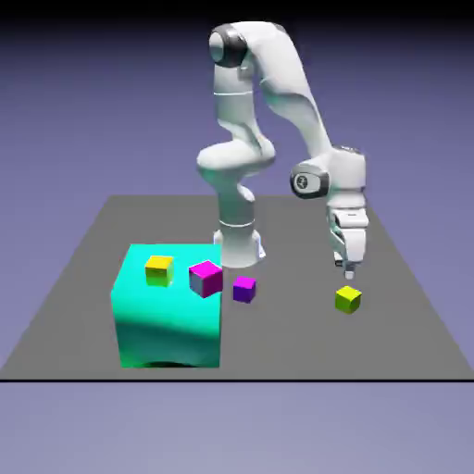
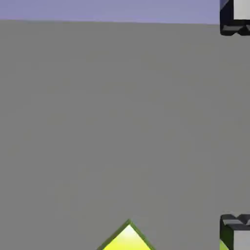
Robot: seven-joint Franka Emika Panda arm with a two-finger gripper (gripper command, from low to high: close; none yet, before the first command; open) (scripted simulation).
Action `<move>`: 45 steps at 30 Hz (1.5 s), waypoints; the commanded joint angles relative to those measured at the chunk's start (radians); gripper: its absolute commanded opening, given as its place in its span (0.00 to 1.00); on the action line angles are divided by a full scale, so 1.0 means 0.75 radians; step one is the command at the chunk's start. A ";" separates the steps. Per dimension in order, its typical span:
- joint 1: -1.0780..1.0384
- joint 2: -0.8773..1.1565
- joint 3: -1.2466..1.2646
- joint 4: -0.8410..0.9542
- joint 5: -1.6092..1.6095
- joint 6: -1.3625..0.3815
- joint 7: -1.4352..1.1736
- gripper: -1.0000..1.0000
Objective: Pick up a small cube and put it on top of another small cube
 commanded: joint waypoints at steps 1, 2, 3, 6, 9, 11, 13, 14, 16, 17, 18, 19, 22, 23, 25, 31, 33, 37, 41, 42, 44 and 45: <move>0.047 0.040 0.000 0.010 -0.031 -0.020 -0.050 0.50; 0.095 0.079 0.001 0.020 -0.062 -0.039 -0.100 0.50; 0.144 0.119 0.001 0.030 -0.093 -0.059 -0.150 0.50; 0.224 0.185 0.002 0.046 -0.144 -0.092 -0.234 0.50; 0.266 0.330 -0.079 0.083 -0.258 0.016 -0.138 0.50; 0.294 0.426 -0.133 0.108 -0.334 0.087 -0.074 0.50; 0.312 0.486 -0.166 0.123 -0.381 0.132 -0.035 0.50; 0.312 0.486 -0.166 0.123 -0.381 0.132 -0.035 0.00; 0.298 0.438 -0.139 0.111 -0.343 0.096 -0.067 0.00; 0.284 0.390 -0.112 0.098 -0.305 0.060 -0.099 0.00; 0.269 0.341 -0.085 0.086 -0.267 0.024 -0.131 0.00; 0.255 0.293 -0.058 0.074 -0.229 -0.012 -0.163 0.00; 0.224 0.185 0.002 0.046 -0.144 -0.092 -0.234 0.00; 0.224 0.185 0.002 0.046 -0.144 -0.092 -0.234 0.00; 0.158 0.133 -0.095 0.111 -0.120 -0.197 -0.291 0.00; -0.041 -0.024 -0.384 0.304 -0.050 -0.510 -0.464 0.00; -0.107 -0.076 -0.481 0.369 -0.026 -0.615 -0.522 0.00; -0.239 -0.180 -0.674 0.498 0.021 -0.824 -0.637 0.00; -0.369 -0.283 -0.864 0.625 0.067 -1.029 -0.750 0.00; -0.369 -0.283 -0.864 0.625 0.067 -1.029 -0.750 0.00; -0.381 -0.229 -0.888 0.561 0.075 -0.913 -0.757 0.00; -0.387 -0.203 -0.900 0.529 0.079 -0.855 -0.760 0.00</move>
